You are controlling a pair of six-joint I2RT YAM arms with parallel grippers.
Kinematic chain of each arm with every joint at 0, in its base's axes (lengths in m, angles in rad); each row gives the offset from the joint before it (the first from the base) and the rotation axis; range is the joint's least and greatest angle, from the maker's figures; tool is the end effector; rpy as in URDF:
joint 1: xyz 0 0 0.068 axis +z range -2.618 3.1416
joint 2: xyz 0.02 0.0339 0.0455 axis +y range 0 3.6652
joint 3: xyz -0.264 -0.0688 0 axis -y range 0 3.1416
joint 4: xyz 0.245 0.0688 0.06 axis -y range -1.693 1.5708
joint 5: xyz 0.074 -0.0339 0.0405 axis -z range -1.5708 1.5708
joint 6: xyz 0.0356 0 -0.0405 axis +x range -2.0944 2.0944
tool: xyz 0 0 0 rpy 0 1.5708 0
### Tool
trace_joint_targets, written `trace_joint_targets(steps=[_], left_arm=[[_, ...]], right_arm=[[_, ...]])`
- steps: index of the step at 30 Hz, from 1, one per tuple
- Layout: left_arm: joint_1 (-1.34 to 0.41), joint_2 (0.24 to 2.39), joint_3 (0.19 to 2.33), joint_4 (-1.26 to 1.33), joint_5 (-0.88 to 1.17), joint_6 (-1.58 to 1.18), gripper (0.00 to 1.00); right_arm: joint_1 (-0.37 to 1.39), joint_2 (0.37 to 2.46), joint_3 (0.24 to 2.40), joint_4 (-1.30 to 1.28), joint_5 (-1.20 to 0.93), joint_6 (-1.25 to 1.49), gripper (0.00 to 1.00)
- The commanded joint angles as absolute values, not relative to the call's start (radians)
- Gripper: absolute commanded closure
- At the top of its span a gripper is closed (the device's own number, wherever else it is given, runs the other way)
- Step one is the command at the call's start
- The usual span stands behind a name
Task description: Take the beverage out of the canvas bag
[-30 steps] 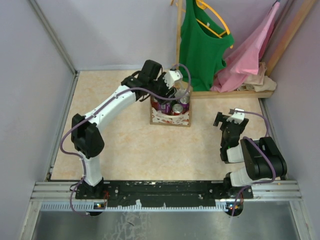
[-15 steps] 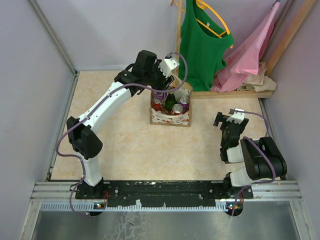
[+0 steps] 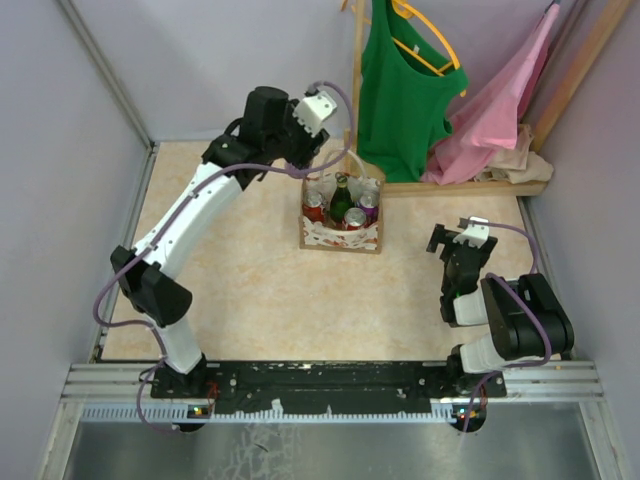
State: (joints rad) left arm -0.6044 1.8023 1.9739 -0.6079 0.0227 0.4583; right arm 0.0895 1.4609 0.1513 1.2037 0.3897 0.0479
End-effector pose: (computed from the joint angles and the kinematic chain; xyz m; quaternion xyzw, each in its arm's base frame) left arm 0.3378 -0.2343 0.4251 0.4326 0.7240 -0.0488 0.5351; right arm 0.2189 0.0061 0.1434 0.1143 0.7320 -0.0986 0.6644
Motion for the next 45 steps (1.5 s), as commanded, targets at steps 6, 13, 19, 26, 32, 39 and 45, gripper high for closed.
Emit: trace_joint_targets(steps=[6,13,19,26,32,39,45], left_arm=[[-0.421,1.629,1.813,-0.431,0.120,0.315,1.00],[-0.358,1.606,1.689,-0.379,0.164,0.231,1.00],[-0.341,1.587,1.487,-0.276,0.186,0.170,1.00],[-0.331,1.589,1.320,-0.160,0.191,0.124,1.00],[-0.331,1.582,1.231,-0.044,0.142,0.117,1.00],[-0.330,1.583,1.128,0.098,0.100,0.111,1.00],[-0.325,1.617,1.123,0.101,0.064,0.110,0.98]], right_arm=[[0.084,1.453,0.173,1.246,0.392,0.047,0.01],[0.084,1.453,0.173,1.246,0.392,0.047,0.01],[0.085,1.453,0.173,1.246,0.392,0.047,0.01],[0.084,1.453,0.173,1.246,0.392,0.047,0.01],[0.084,1.453,0.173,1.246,0.393,0.047,0.01],[0.084,1.453,0.173,1.246,0.392,0.048,0.01],[0.084,1.452,0.173,1.246,0.393,0.048,0.01]])
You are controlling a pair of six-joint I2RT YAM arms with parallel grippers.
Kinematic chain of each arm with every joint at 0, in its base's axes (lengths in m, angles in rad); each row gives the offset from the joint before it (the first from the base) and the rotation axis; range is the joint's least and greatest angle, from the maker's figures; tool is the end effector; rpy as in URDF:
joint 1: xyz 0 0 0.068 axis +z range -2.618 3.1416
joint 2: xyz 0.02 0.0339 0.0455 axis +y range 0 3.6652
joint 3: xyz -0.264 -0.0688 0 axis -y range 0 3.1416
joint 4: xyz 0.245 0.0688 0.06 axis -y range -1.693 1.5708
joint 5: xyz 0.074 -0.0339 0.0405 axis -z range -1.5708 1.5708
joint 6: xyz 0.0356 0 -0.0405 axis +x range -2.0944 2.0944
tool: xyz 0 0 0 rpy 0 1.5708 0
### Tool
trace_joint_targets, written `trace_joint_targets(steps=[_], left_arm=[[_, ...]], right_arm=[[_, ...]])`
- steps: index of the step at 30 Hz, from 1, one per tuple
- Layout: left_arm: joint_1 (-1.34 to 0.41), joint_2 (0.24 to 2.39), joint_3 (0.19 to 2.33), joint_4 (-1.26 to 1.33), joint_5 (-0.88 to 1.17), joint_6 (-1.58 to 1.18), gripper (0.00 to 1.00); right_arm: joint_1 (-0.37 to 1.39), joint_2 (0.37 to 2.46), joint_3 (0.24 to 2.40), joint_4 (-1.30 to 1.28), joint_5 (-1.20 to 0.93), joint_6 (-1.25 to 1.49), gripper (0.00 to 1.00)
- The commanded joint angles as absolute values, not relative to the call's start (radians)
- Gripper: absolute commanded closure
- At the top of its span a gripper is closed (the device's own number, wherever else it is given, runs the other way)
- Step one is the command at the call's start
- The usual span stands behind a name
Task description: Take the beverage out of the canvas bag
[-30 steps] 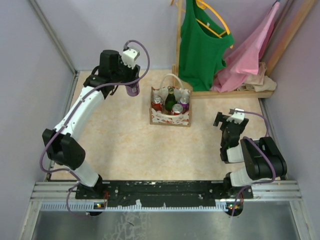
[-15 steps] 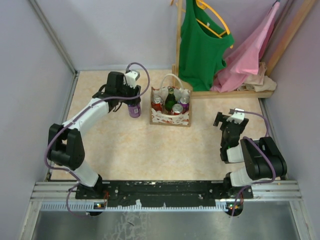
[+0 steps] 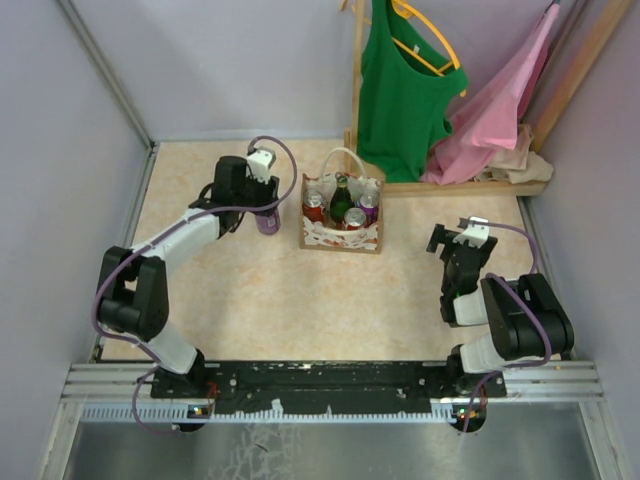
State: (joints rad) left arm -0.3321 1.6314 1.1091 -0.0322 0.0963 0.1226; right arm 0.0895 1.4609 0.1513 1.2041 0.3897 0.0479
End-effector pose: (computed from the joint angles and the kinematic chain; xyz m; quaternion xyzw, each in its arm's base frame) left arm 0.3499 -0.1243 0.2492 0.2195 0.8449 -0.0926 0.4789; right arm 0.2189 0.0061 0.1435 0.1143 0.7319 -0.0986 0.6645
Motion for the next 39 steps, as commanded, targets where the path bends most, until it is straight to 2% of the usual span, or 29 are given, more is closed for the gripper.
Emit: trace_joint_targets(steps=[1,3,4,5,10,12,14,15,23,27,31,35,39], left_arm=[[-0.324,1.620,1.121,0.100,0.058,0.109,0.91],[-0.324,1.624,1.121,0.098,0.050,0.106,0.72],[-0.324,1.627,1.123,0.092,0.048,0.105,0.54],[-0.324,1.629,1.124,0.085,0.046,0.105,0.49],[-0.322,1.643,1.130,0.070,0.040,0.103,0.37],[-0.322,1.649,1.134,0.066,0.034,0.100,0.24],[-0.322,1.655,1.138,0.063,0.033,0.095,0.03],[-0.322,1.656,1.141,0.060,0.028,0.092,0.01],[-0.322,1.612,1.191,0.038,0.025,0.092,0.00],[-0.332,1.552,1.244,0.060,0.198,0.123,0.04],[-0.419,1.550,1.333,0.010,0.327,0.178,0.10],[-0.551,1.645,1.528,-0.175,0.371,0.232,0.09],[-0.617,1.742,1.635,-0.252,0.417,0.151,0.08]], right_arm=[[0.083,1.453,0.173,1.246,0.391,0.047,0.01],[0.083,1.453,0.173,1.246,0.392,0.048,0.01],[0.084,1.453,0.173,1.246,0.392,0.047,0.01],[0.084,1.453,0.173,1.246,0.392,0.048,0.01],[0.084,1.453,0.173,1.246,0.391,0.047,0.01],[0.084,1.453,0.173,1.246,0.393,0.047,0.01],[0.084,1.453,0.173,1.246,0.392,0.048,0.01],[0.084,1.453,0.173,1.246,0.392,0.048,0.01],[0.084,1.453,0.173,1.246,0.393,0.047,0.01],[0.084,1.453,0.173,1.246,0.393,0.047,0.01],[0.084,1.453,0.173,1.246,0.392,0.047,0.01],[0.085,1.453,0.173,1.246,0.392,0.047,0.01],[0.084,1.453,0.173,1.246,0.391,0.047,0.01]])
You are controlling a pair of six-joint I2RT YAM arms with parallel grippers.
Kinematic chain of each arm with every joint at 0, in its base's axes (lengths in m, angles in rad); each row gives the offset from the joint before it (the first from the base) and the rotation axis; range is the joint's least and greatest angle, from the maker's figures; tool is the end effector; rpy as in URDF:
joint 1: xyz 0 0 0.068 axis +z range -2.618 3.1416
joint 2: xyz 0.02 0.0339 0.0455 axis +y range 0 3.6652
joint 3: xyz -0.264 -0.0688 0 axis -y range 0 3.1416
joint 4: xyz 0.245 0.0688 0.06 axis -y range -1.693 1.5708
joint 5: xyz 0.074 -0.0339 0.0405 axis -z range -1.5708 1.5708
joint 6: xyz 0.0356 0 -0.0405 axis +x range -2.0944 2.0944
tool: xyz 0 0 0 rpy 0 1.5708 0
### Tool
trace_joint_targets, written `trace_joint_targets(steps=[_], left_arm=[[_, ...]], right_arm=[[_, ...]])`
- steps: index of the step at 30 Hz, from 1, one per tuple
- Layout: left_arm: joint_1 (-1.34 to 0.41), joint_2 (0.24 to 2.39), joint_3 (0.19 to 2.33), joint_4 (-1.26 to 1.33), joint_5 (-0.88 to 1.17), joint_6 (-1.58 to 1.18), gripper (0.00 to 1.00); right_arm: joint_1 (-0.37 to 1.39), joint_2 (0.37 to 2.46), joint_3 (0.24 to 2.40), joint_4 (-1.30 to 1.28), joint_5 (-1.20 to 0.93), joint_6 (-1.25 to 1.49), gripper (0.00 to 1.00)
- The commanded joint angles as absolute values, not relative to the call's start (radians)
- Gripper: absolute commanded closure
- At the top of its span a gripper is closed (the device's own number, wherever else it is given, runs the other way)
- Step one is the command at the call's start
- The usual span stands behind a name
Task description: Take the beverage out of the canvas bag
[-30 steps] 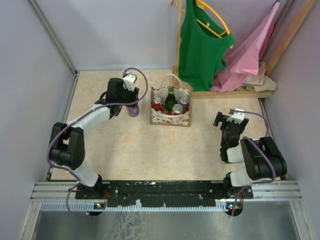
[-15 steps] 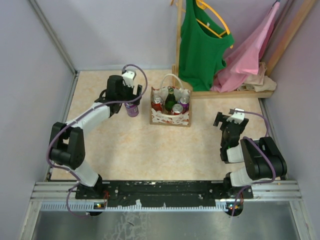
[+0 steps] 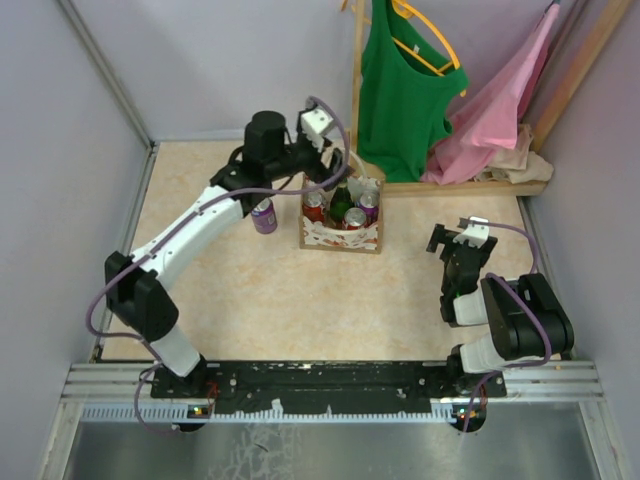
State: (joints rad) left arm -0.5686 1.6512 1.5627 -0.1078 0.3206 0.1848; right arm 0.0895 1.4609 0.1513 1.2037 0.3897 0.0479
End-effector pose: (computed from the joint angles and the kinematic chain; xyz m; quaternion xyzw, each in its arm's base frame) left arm 0.3279 -0.2228 0.3937 0.3749 0.6723 -0.2406 0.5912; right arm 0.2189 0.0061 0.1434 0.1143 0.7320 -0.0986 0.6644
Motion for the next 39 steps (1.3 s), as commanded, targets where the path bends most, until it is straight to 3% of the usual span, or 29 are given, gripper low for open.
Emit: trace_joint_targets(steps=[1,16,29,32,35,38,39], left_arm=[[-0.624,1.771,1.653,-0.260,0.424,0.125,0.08],[-0.715,1.940,1.718,-0.367,0.294,-0.021,0.10],[-0.746,1.900,1.654,-0.361,0.215,-0.007,0.10],[-0.747,1.902,1.628,-0.356,0.221,-0.032,0.17],[-0.747,1.903,1.606,-0.332,0.211,-0.067,0.36],[-0.747,1.910,1.593,-0.311,0.180,-0.100,0.37],[-0.748,1.913,1.592,-0.310,0.166,-0.111,0.31]], right_arm=[[0.084,1.453,0.173,1.246,0.392,0.048,0.01],[0.084,1.453,0.173,1.246,0.393,0.047,0.01],[0.084,1.453,0.173,1.246,0.393,0.048,0.01],[0.084,1.452,0.173,1.246,0.393,0.047,0.01],[0.084,1.453,0.173,1.246,0.393,0.047,0.01],[0.084,1.453,0.173,1.246,0.393,0.048,0.01],[0.084,1.453,0.173,1.246,0.393,0.048,0.01]])
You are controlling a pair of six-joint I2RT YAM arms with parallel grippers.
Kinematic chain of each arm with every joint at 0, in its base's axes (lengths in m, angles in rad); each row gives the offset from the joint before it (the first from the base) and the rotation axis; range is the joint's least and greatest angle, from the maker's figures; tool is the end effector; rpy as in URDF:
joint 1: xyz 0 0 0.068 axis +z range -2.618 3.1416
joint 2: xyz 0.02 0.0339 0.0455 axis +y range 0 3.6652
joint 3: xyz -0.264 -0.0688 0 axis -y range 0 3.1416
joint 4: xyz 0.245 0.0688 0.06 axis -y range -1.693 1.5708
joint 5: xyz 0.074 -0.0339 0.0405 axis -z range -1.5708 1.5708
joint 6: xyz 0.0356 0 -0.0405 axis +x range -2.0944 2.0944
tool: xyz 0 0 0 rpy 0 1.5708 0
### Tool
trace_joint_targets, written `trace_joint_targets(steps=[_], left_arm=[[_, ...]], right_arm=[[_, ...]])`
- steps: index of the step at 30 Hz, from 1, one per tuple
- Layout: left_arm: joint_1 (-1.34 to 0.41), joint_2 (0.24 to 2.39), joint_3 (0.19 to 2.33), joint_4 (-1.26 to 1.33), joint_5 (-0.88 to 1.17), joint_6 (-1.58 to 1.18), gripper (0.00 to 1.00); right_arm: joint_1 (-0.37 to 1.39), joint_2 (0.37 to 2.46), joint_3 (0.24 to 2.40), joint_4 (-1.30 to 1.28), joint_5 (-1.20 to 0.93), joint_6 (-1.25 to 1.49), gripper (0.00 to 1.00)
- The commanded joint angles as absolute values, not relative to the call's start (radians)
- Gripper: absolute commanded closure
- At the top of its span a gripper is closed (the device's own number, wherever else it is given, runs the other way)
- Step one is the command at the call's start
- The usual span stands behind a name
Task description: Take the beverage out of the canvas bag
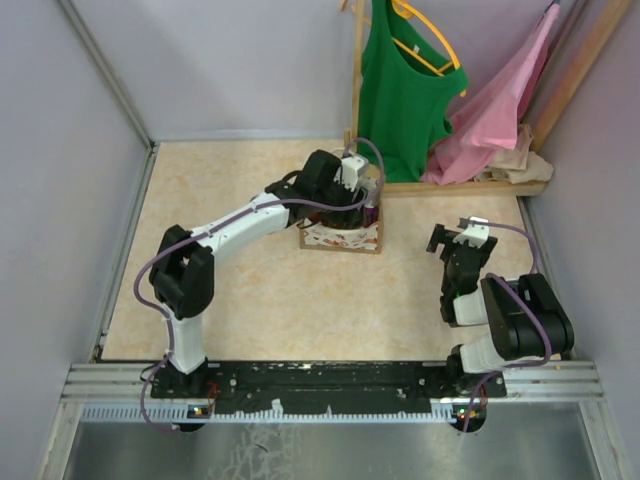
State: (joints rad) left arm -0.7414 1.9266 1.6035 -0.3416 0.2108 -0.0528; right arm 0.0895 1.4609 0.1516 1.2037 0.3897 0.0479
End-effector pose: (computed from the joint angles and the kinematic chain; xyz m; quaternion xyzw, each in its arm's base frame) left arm 0.3261 -0.3087 0.2730 0.3451 0.8261 -0.2556 0.3648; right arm 0.2190 0.0061 0.1435 0.1143 0.7319 -0.0986 0.6645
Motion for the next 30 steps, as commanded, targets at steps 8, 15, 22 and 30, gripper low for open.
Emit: trace_joint_targets(steps=[8,15,22,30], left_arm=[[-0.762,1.923,1.565,-0.274,0.058,-0.179,0.08],[-0.771,1.980,1.592,-0.266,0.027,-0.207,0.05],[-0.781,2.021,1.623,-0.260,0.000,-0.192,0.01],[-0.781,2.064,1.625,-0.265,-0.033,-0.186,0.01]], right_arm=[[0.084,1.453,0.173,1.246,0.392,0.048,0.01],[0.084,1.453,0.173,1.246,0.392,0.047,0.01],[0.084,1.453,0.173,1.246,0.393,0.048,0.01],[0.084,1.452,0.173,1.246,0.393,0.048,0.01]])
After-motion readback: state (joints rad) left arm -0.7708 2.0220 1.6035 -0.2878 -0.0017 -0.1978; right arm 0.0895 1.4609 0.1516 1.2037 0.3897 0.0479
